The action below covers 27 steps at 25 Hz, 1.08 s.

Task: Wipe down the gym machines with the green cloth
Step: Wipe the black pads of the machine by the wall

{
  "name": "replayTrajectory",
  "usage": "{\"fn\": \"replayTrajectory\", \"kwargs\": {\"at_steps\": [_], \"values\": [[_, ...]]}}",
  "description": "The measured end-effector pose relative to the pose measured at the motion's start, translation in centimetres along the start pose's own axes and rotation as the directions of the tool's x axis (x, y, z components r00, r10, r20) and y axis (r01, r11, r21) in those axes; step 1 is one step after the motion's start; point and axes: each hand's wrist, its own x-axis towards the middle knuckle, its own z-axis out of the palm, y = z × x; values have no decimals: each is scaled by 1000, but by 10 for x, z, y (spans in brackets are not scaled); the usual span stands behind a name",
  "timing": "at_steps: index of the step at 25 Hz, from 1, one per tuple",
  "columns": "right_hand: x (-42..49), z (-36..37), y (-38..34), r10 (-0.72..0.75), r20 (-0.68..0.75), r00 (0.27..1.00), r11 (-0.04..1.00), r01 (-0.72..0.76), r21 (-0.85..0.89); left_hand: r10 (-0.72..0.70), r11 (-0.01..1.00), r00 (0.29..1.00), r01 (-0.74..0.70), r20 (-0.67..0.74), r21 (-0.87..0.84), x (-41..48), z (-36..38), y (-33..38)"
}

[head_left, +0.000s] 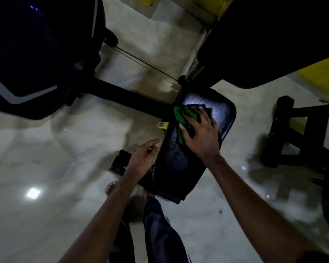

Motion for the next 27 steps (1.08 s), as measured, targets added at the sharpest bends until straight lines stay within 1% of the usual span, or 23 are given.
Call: {"fn": "replayTrajectory", "kwargs": {"at_steps": [1, 2, 3, 4, 7, 9, 10, 12, 13, 14, 16, 17, 22, 24, 27], "values": [[-14, 1, -3, 146, -44, 988, 989, -146, 18, 11, 999, 999, -10, 32, -36, 1, 5, -1], [-28, 3, -9, 264, -69, 962, 964, -261, 40, 11, 998, 999, -9, 42, -65, 2, 9, -3], [-43, 5, -17, 325, -70, 943, 946, -322, 44, 6, 997, 999, -3, 40, -82, 4, 10, -6], [-54, 6, -24, 327, -59, 943, 945, -326, 31, 6, 995, 999, -3, 34, -95, 6, 10, -8], [-64, 5, -27, 177, 5, 984, 984, -177, -8, -3, 989, 999, 10, 46, -150, 12, 8, -9], [-72, 4, -25, 114, 24, 993, 993, -114, -17, -4, 981, 999, 15, 54, -192, 14, 7, -6], [-80, 4, -28, 118, 22, 993, 993, -118, -14, 6, 982, 999, 3, 48, -191, 14, 6, -3], [-98, 6, -36, 200, 5, 980, 980, -200, 4, 64, 994, 997, -60, 42, -93, 13, 5, 4], [-103, 8, -39, 281, -23, 959, 960, -281, 19, 98, 995, 993, -97, 63, -22, 12, 6, 6], [-103, 9, -39, 386, -58, 921, 922, -383, 52, 130, 991, 988, -133, 80, 24, 12, 8, 7], [-90, 10, -34, 584, -107, 804, 809, -568, 151, 186, 980, 980, -190, 76, 58, 9, 13, 3], [-82, 10, -30, 634, -120, 764, 770, -608, 194, 201, 977, 977, -205, 68, 63, 7, 13, 3], [-37, 9, 8, 724, -161, 671, 675, -640, 367, 161, 982, 983, -168, 84, 81, 8, 6, 7], [-31, 8, 10, 786, -150, 600, 600, -680, 422, 148, 986, 985, -154, 87, 64, 11, 7, 5], [-53, 9, -6, 867, -84, 491, 468, -747, 472, 146, 986, 987, -151, 73, 75, 11, 8, 6]]}}
